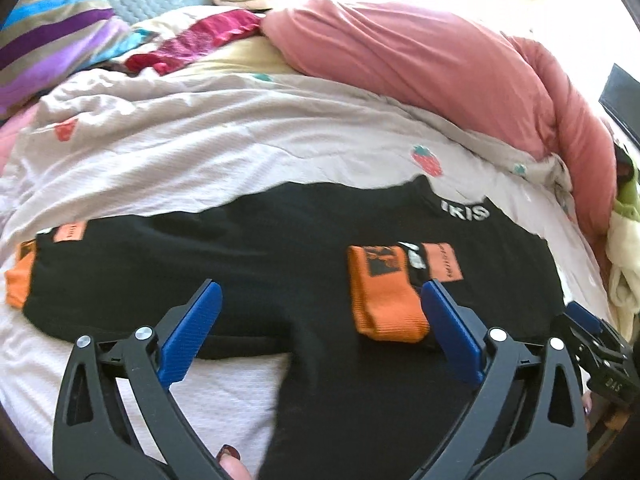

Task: Fold small clothes
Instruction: 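Move the left gripper to the second orange-cuffed sock at the sleeve end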

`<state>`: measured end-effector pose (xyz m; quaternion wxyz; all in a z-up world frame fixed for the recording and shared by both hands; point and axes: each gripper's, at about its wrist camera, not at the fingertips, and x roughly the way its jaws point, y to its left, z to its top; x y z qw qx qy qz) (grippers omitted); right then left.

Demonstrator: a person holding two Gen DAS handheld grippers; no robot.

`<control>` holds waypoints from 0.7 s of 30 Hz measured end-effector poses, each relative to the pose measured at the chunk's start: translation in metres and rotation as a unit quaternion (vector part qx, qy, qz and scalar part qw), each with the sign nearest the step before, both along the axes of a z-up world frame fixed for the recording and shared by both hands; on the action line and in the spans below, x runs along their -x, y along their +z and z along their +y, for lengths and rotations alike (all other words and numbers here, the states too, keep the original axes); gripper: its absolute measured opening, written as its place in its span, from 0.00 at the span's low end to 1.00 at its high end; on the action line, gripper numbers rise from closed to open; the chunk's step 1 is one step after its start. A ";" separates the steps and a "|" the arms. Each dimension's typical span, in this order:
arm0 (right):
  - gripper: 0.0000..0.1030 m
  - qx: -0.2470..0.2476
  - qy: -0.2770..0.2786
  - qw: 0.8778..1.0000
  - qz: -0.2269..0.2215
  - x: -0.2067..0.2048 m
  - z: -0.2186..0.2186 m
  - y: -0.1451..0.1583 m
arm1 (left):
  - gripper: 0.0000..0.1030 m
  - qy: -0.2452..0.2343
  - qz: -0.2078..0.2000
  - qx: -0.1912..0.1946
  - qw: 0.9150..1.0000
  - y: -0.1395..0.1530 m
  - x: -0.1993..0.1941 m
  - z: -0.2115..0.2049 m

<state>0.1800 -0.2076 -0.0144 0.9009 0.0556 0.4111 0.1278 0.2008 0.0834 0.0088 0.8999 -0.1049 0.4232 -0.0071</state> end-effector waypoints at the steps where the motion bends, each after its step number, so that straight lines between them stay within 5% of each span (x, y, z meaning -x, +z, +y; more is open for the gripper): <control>1: 0.93 0.001 0.003 1.000 -0.001 0.000 0.004 0.001 | 0.91 0.006 0.001 -0.003 1.000 0.000 0.001 0.004; 21: 0.93 0.008 0.099 0.995 -0.022 0.000 0.101 0.024 | 0.91 0.139 0.004 -0.015 0.990 0.001 0.037 0.098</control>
